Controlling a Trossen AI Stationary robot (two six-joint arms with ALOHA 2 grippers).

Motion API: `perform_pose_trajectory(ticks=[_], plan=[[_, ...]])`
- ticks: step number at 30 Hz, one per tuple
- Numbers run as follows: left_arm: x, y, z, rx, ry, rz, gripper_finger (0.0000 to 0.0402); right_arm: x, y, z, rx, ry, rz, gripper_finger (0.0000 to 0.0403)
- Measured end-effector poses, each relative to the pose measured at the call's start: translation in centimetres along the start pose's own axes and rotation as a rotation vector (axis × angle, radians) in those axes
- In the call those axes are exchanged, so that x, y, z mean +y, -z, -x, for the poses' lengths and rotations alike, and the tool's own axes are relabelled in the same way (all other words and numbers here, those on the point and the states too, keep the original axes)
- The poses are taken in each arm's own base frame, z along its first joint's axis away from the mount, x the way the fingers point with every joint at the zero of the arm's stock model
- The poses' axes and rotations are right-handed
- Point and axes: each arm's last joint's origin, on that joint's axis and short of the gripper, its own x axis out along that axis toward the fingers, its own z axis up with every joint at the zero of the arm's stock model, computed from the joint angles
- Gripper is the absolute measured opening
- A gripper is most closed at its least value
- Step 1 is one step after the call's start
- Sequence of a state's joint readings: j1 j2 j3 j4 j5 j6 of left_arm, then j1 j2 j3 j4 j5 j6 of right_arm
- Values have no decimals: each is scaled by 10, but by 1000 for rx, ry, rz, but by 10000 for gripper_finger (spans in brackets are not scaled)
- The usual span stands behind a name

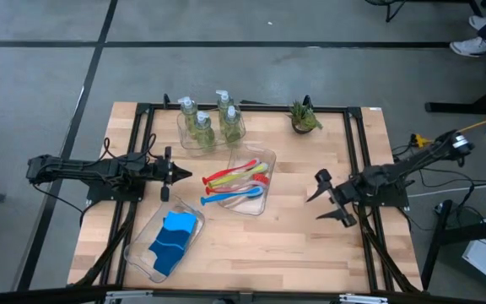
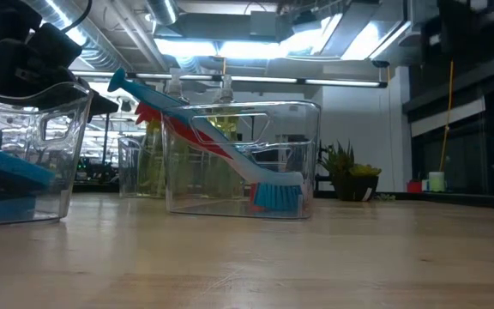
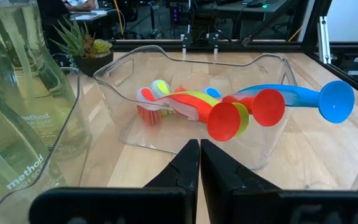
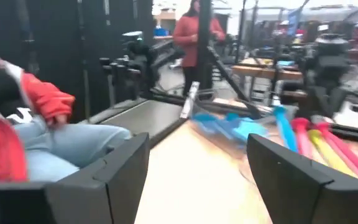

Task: Pick & Place Kitchen Sink Supplies
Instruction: Return to Home Position

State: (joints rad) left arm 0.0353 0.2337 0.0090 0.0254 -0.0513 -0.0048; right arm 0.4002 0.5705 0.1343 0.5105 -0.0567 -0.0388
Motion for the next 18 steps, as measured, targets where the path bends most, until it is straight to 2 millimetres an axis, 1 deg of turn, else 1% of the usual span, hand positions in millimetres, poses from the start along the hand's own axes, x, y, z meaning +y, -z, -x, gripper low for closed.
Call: perform_pose_trajectory(ticks=[2,5,9,15,18], plan=[[0,0,0,-1,-1,0,8,-1,5,7,-46,39,-11,266],[0,0,0,0,-1,0,9,-1,5,16,-114,60,21,266],[0,0,0,0,-1,0,13,-2,14,24,-136,73,60,266],[0,0,0,0,0,0,10,-8,21,29,-55,126,74,266],[0,0,0,-1,0,0,8,-10,32,29,62,137,110,266]])
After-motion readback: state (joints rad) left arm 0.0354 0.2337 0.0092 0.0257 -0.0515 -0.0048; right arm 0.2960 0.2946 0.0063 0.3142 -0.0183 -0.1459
